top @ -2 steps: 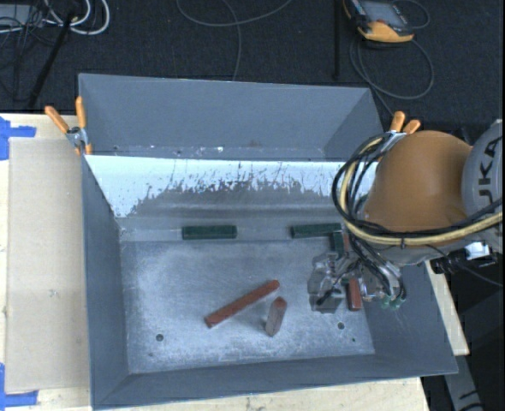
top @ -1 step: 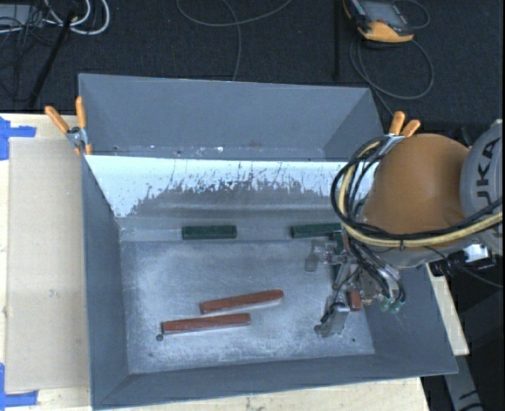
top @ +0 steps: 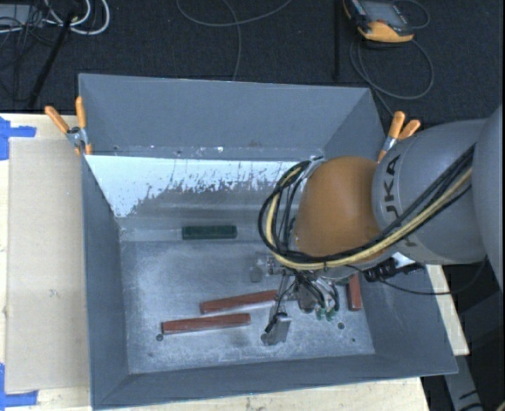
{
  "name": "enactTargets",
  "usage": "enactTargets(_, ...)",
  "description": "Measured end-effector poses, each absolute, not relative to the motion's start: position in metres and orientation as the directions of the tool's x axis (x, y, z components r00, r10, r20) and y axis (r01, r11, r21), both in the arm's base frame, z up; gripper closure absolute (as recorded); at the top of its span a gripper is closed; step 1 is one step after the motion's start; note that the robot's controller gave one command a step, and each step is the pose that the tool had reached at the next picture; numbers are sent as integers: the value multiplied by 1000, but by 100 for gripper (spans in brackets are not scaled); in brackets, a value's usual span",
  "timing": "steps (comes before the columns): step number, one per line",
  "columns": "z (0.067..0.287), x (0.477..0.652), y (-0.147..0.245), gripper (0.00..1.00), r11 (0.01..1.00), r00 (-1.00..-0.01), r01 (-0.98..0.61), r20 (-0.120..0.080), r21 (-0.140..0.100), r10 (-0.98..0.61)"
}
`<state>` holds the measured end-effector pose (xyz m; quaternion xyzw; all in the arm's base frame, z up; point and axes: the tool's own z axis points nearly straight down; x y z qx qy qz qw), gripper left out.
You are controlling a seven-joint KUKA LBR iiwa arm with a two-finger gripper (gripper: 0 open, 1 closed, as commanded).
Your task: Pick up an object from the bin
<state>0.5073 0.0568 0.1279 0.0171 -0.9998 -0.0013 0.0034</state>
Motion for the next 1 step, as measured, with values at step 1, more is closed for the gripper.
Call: enactTargets(1,66,527,97,0,991,-991,-133,4,1,-133)
